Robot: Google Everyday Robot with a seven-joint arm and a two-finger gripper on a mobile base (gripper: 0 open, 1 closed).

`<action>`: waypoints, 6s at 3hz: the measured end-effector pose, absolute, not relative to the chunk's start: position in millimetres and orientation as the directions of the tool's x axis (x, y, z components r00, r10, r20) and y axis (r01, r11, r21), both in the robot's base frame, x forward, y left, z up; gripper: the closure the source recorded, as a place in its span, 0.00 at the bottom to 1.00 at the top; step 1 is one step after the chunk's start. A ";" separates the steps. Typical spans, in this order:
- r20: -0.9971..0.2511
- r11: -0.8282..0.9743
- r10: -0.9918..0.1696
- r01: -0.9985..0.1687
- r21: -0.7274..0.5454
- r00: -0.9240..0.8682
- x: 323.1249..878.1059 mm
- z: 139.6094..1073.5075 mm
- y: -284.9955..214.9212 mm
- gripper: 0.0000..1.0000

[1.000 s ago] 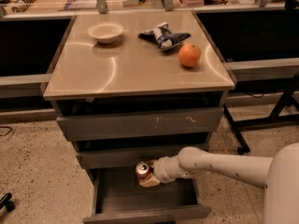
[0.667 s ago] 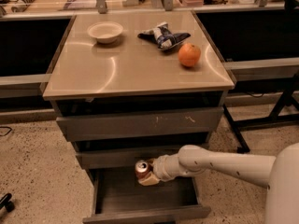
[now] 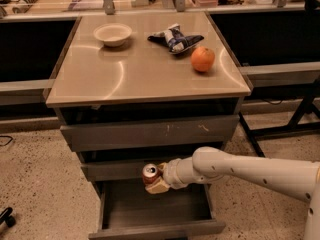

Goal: Pick coke can from bottom drawer and place on counter

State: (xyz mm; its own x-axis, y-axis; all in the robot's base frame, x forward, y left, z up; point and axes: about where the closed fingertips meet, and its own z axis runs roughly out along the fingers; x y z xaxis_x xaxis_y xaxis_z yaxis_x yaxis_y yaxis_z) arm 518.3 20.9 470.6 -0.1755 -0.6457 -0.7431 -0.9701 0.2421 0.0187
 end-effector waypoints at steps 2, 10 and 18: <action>-0.752 0.249 -0.639 -0.968 -0.003 -0.162 510.5 535.9 35.3 1.00; -0.717 0.311 -0.690 -0.934 -0.179 -0.092 487.0 829.4 79.7 1.00; -0.829 0.635 -0.445 -0.772 -0.024 -0.340 631.3 876.4 -0.5 1.00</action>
Offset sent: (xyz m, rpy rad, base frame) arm -0.0103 0.0130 0.0476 0.0142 -0.0006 -0.0085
